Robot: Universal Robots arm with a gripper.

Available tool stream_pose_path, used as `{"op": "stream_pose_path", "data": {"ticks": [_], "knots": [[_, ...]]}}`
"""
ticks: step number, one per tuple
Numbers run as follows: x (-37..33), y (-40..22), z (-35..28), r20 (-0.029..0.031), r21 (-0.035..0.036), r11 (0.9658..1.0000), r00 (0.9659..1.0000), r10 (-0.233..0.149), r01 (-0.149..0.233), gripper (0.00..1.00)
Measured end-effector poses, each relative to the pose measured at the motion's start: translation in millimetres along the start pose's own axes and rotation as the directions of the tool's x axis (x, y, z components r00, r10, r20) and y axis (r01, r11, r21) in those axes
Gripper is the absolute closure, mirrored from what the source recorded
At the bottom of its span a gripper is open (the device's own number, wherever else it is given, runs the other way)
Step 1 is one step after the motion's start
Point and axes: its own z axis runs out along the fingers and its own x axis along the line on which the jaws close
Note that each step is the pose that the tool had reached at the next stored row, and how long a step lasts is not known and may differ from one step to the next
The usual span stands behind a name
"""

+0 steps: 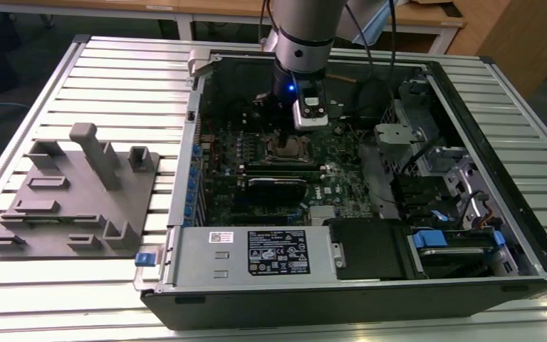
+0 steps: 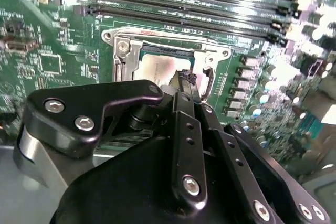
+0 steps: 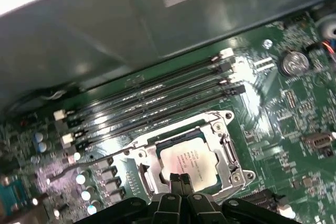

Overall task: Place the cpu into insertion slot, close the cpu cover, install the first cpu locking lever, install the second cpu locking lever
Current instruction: 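Close the cpu cover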

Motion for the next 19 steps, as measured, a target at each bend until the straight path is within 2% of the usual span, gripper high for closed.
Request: {"op": "stream_pose_path", "data": {"ticks": [4, 13, 16, 19], "knots": [[0.0, 0.0, 0.6, 0.0007, 0.0028, 0.9980, 0.9981, -0.062, 0.062, 0.89], [0.0, 0.0, 0.7, 0.0009, 0.0028, 0.9977, 0.9977, -0.068, 0.068, 0.89], [0.0, 0.0, 0.9, 0.0018, 0.0041, 0.9946, 0.9946, -0.104, 0.104, 0.89], [0.0, 0.0, 1.3, 0.0030, 0.0060, 0.9881, 0.9881, -0.154, 0.154, 0.89]]}}
